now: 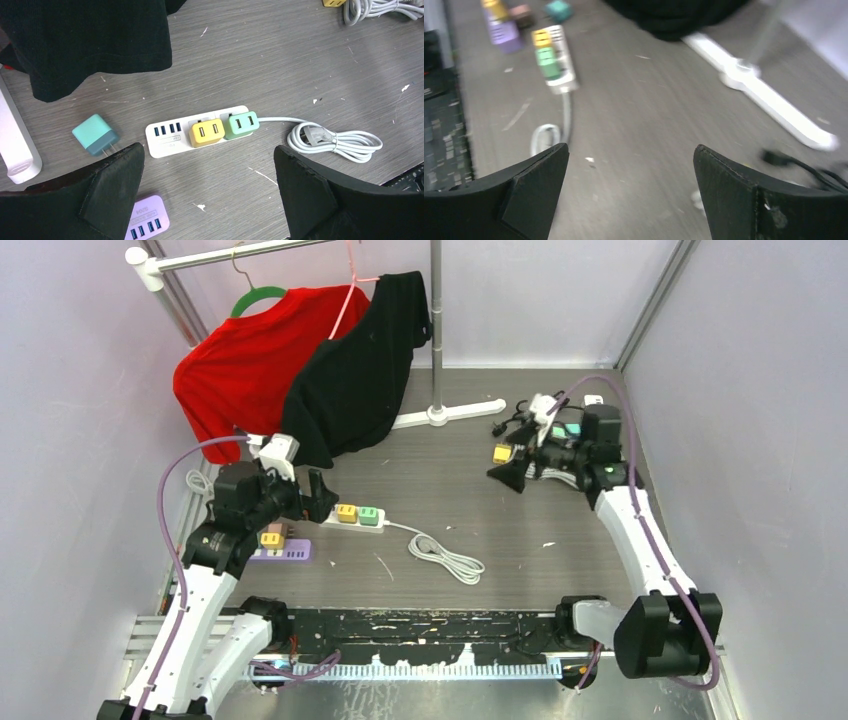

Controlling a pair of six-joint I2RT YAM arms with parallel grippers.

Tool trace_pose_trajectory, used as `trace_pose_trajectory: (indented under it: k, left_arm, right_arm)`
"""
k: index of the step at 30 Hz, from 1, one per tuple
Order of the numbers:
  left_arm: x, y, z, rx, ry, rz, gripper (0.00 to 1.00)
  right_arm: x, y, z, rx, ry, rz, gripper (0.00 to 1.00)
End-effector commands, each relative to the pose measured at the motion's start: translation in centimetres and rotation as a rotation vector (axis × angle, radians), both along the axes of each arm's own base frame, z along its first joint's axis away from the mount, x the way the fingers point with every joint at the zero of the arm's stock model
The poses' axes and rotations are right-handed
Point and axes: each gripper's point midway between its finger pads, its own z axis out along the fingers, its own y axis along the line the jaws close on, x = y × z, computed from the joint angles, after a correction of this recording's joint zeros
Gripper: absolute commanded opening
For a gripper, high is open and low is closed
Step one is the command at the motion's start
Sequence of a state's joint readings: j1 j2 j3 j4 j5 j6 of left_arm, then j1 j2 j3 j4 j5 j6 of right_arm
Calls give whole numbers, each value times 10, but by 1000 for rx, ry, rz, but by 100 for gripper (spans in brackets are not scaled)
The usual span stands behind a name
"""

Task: Pull the plug off the socket
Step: Place the socket at the center of the board, then move the socket to the center of the board.

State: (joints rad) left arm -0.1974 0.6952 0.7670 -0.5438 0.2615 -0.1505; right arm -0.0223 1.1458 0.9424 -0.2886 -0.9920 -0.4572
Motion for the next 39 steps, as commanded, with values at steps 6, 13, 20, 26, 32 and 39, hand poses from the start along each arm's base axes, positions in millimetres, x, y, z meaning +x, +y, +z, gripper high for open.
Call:
trace_pose_trajectory:
  k: [6, 13, 20, 26, 32, 39]
  left_arm:
    - [6, 2, 1, 15, -18, 12, 99]
    - [9, 6, -5, 38, 1, 31, 99]
    - [10, 8, -9, 46, 16, 37, 99]
    - [11, 9, -10, 52, 18, 43, 100]
    - [11, 9, -11, 54, 22, 43, 99]
    - [11, 9, -11, 54, 20, 43, 99]
  right_arm:
    - [-53, 74, -81, 10, 182, 207, 100]
    - [-69, 93, -127, -212, 221, 290, 100]
    - [-83, 106, -158, -416, 211, 350, 100]
    - [-107, 117, -182, -541, 249, 451, 100]
    - [-124, 129, -199, -637, 248, 527, 100]
    - [-123, 131, -210, -712, 224, 531, 96]
